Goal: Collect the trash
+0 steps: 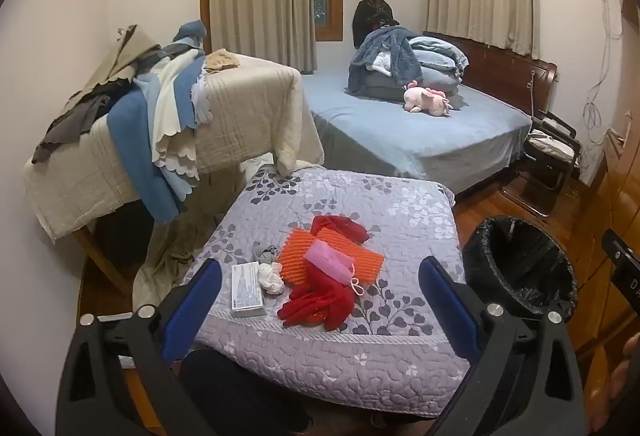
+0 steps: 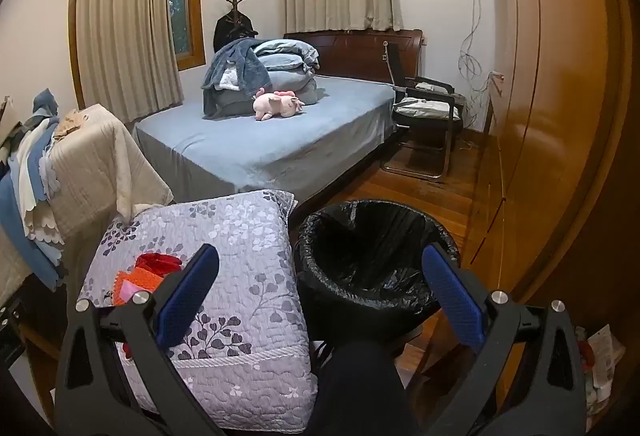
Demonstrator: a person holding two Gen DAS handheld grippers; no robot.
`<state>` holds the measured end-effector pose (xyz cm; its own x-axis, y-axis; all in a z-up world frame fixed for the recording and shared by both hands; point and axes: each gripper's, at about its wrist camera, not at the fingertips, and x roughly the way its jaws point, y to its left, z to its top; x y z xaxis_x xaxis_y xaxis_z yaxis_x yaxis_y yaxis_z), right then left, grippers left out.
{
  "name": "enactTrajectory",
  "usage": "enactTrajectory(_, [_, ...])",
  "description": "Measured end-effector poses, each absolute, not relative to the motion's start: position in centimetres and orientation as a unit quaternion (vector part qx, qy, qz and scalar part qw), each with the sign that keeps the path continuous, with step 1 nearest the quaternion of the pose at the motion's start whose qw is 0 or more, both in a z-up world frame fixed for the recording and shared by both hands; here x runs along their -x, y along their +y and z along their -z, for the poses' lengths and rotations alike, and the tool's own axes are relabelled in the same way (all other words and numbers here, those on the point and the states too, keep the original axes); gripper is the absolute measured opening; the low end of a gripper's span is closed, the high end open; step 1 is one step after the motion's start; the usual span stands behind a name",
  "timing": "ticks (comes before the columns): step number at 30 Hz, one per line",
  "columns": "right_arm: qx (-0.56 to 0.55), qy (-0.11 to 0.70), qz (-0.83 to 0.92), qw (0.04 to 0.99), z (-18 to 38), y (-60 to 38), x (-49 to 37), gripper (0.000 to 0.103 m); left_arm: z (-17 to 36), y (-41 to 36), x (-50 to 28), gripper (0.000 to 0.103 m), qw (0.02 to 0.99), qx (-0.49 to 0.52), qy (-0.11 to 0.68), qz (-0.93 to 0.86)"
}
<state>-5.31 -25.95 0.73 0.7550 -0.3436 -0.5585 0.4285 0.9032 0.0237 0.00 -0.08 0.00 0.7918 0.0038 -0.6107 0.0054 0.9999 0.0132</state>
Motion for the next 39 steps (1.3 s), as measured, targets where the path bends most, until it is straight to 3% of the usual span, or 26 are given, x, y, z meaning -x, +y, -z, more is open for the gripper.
enactTrajectory(39, [-0.073, 0.273, 0.207, 0.937, -0.9, -25.7, 5.5, 0.098, -1.3, 0.4, 0.1, 0.097, 0.948, -0.004, 0.317, 0.000])
